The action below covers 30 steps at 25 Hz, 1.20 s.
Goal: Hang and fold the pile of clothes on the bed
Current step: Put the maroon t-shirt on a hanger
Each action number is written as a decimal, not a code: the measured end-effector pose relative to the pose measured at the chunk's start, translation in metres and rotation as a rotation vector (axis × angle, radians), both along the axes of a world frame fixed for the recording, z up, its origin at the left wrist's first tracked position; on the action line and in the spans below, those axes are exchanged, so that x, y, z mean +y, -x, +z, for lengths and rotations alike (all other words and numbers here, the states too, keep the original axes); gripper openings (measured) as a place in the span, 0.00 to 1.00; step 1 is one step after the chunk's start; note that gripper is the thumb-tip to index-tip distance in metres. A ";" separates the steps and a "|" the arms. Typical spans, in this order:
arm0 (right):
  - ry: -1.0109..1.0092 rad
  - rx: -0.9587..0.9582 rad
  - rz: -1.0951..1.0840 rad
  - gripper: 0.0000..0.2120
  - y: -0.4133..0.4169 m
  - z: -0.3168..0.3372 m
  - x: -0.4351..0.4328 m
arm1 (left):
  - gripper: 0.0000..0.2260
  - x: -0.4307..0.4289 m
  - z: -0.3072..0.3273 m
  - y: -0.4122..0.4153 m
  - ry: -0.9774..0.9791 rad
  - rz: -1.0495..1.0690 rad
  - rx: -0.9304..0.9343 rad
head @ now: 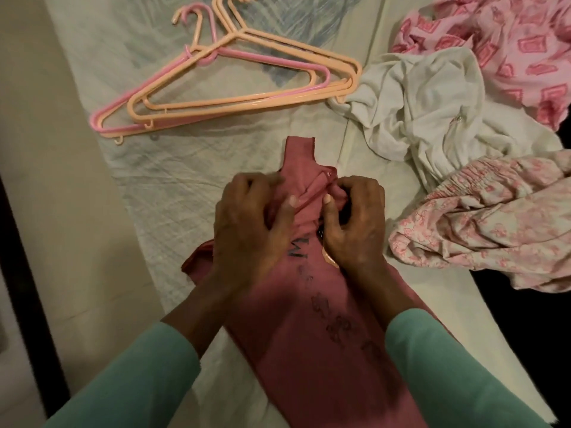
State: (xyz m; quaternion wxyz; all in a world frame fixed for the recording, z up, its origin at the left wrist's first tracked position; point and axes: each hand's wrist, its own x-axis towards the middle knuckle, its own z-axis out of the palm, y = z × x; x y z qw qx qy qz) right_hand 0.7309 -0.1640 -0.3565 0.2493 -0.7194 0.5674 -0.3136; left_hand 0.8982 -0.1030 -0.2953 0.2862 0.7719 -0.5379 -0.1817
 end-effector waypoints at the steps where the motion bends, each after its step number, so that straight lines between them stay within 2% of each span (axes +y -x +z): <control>1: 0.013 0.042 0.000 0.09 -0.003 -0.002 0.000 | 0.19 -0.018 0.001 -0.005 -0.034 0.103 0.097; 3: 0.016 0.075 -0.007 0.08 -0.006 -0.003 0.000 | 0.22 -0.055 -0.003 -0.016 -0.194 0.169 0.259; 4: 0.024 0.080 -0.006 0.07 -0.005 -0.004 0.001 | 0.22 -0.071 -0.005 -0.022 -0.277 0.150 0.284; 6: 0.058 0.096 0.002 0.06 -0.005 -0.003 0.002 | 0.15 -0.093 -0.007 -0.029 -0.355 0.089 0.363; 8: 0.083 0.097 0.016 0.05 -0.006 -0.003 0.001 | 0.05 -0.104 -0.005 -0.033 -0.310 0.099 0.576; 11: 0.069 0.081 0.014 0.09 -0.005 -0.001 0.002 | 0.10 -0.113 -0.001 -0.048 -0.142 0.266 0.805; 14: 0.015 0.117 0.024 0.19 -0.006 0.000 0.002 | 0.09 -0.126 -0.001 -0.078 0.054 0.410 0.855; 16: 0.025 0.150 0.037 0.21 -0.008 0.000 0.003 | 0.08 -0.139 0.000 -0.101 0.120 0.467 0.752; 19: 0.084 0.204 0.046 0.19 -0.009 -0.001 0.001 | 0.01 -0.158 0.003 -0.126 0.104 0.514 0.539; 22: 0.093 0.238 0.046 0.16 -0.010 0.000 0.001 | 0.06 -0.165 -0.004 -0.138 0.060 0.575 0.421; 25: 0.089 0.273 0.054 0.15 -0.010 0.001 0.001 | 0.11 -0.160 -0.013 -0.151 0.100 0.619 0.272; 28: 0.086 0.300 0.067 0.14 -0.011 0.002 -0.001 | 0.14 -0.146 -0.008 -0.158 0.087 0.483 -0.090; 30: 0.081 0.312 0.064 0.14 -0.013 0.003 -0.001 | 0.16 -0.129 0.004 -0.143 0.206 0.303 -0.266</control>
